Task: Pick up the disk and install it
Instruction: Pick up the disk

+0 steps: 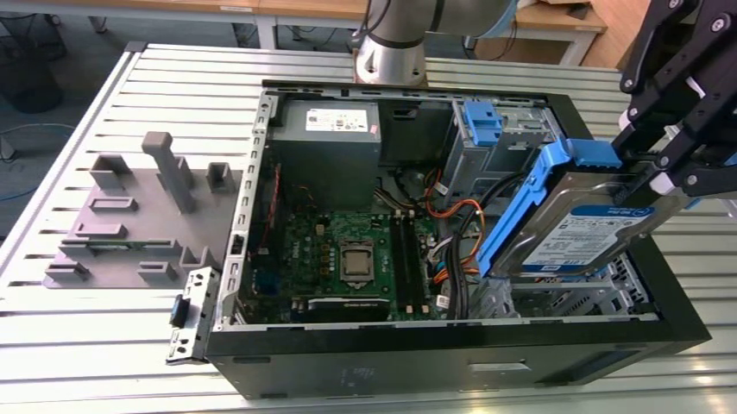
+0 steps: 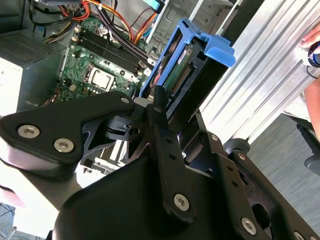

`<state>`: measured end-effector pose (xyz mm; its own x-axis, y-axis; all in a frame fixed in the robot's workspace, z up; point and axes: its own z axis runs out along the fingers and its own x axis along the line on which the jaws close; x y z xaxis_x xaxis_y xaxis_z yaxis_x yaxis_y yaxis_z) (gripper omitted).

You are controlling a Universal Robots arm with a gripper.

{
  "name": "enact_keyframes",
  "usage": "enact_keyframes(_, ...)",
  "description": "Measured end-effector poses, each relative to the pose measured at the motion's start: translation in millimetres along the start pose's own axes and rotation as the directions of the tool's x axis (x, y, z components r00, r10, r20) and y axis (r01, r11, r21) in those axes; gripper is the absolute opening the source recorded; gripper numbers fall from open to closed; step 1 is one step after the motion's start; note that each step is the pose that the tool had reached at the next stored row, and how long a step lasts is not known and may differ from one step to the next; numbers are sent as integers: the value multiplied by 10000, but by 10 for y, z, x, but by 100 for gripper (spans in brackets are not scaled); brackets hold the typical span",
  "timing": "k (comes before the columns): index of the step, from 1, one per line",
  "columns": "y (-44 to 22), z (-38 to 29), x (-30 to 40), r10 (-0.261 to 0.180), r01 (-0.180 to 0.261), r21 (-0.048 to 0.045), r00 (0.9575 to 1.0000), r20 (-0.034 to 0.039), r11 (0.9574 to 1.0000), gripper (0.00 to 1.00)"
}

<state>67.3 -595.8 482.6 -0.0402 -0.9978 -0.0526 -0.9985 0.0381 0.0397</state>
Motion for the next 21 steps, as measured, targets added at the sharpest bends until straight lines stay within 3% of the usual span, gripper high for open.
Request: enact_keyframes(21, -26, 1, -1, 1, -1, 0, 10000, 1, 10000, 35)
